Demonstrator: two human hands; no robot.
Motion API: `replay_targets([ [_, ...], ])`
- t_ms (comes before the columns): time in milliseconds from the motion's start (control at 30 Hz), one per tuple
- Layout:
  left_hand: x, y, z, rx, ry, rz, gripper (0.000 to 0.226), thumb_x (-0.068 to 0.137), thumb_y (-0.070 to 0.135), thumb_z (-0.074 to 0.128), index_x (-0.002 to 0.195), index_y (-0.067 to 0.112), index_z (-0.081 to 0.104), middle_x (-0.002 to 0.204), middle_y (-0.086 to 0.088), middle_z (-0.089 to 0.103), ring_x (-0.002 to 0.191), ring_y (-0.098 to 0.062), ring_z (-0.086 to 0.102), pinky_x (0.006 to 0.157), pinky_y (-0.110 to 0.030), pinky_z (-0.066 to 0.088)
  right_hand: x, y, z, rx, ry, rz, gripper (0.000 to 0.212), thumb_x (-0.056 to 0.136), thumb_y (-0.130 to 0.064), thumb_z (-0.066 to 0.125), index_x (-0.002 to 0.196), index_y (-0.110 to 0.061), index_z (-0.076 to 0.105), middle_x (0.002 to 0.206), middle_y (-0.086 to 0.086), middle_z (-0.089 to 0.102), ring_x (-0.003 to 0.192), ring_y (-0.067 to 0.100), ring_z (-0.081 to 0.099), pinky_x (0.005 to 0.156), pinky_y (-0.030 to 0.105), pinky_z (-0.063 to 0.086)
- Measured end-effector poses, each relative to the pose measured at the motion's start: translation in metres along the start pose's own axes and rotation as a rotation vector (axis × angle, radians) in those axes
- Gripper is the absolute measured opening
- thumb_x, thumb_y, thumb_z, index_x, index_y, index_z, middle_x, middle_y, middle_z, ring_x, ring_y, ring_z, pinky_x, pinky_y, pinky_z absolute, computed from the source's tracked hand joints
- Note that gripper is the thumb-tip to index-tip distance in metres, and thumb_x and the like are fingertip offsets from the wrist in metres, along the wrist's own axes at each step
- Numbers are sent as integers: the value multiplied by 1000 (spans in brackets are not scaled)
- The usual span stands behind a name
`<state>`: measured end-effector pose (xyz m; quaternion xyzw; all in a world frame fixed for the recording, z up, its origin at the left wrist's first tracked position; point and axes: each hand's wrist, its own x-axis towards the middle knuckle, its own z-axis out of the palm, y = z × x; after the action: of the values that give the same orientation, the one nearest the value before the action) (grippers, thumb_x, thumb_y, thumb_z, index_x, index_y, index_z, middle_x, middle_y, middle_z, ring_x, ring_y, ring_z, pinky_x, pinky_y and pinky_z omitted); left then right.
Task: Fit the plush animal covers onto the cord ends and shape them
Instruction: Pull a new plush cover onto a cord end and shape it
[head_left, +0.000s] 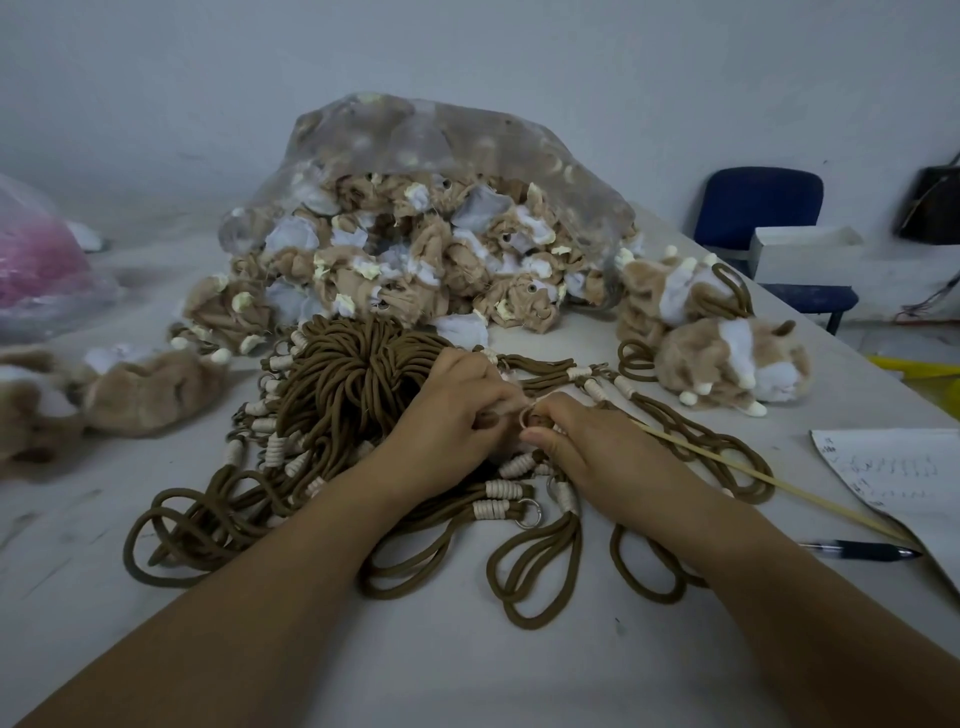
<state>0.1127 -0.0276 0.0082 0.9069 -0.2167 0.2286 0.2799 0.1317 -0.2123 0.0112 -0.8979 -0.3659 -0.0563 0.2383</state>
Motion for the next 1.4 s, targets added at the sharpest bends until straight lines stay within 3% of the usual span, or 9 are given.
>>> replay_targets([
  [133,1,2,4,116,35,111,8,86,5,68,93,4,73,82,3,44,93,-17,35,77,-25,31,0,1,2,-12,-4,0,28,98,-42,40,107,-17,50,83,-6,53,74,10,49,60,28,31],
  [267,2,3,6,157,62,148,6,82,4,68,87,5,71,82,5,40,90,-8,27,76,-25,28,0,0,4,23,-10,-8,28,98,-40,40,110,-16,50,85,-3,58,78,15,56,63,30,39],
  [400,2,2,5,156,66,175,11,82,6,71,92,7,73,82,6,41,90,-7,27,77,-21,26,0,3,4,71,-10,9,15,99,-38,41,98,-24,46,79,-9,53,68,2,49,59,18,35],
  [567,1,2,3,160,57,191,13,84,5,70,96,7,74,81,5,43,90,-8,28,77,-21,26,0,5,0,113,13,47,17,98,-40,40,91,-25,45,81,-1,60,74,14,55,66,31,39],
  [767,-1,4,4,105,63,150,8,88,8,68,93,10,73,78,7,41,87,-12,33,73,-18,28,-1,3,-2,131,14,56,21,99,-39,39,92,-21,47,81,4,62,74,16,56,67,31,39],
  [1000,1,3,6,156,41,157,20,84,10,71,105,11,73,81,7,40,88,-8,27,74,-21,24,-3,-4,0,136,-17,24,15,99,-38,39,93,-24,44,73,-11,54,65,-2,49,58,13,37],
  [1233,-2,11,-2,18,12,59,18,89,15,62,103,12,72,78,7,44,89,-12,35,78,-15,30,-4,-1,-3,117,-2,40,16,99,-39,38,93,-25,44,83,3,61,73,13,54,65,29,38],
  [1333,-2,13,-5,-29,-34,11,32,90,30,50,102,10,71,84,2,52,93,-14,39,82,-19,33,-3,0,-2,86,-11,43,17,99,-37,40,100,-22,47,89,0,61,80,15,55,66,29,38],
  [1400,-2,12,-5,-47,-37,-8,28,95,33,54,98,10,71,87,-1,58,96,-15,41,84,-22,35,-3,1,-2,64,-12,44,25,99,-37,40,108,-15,50,96,3,63,87,19,58,73,32,42],
])
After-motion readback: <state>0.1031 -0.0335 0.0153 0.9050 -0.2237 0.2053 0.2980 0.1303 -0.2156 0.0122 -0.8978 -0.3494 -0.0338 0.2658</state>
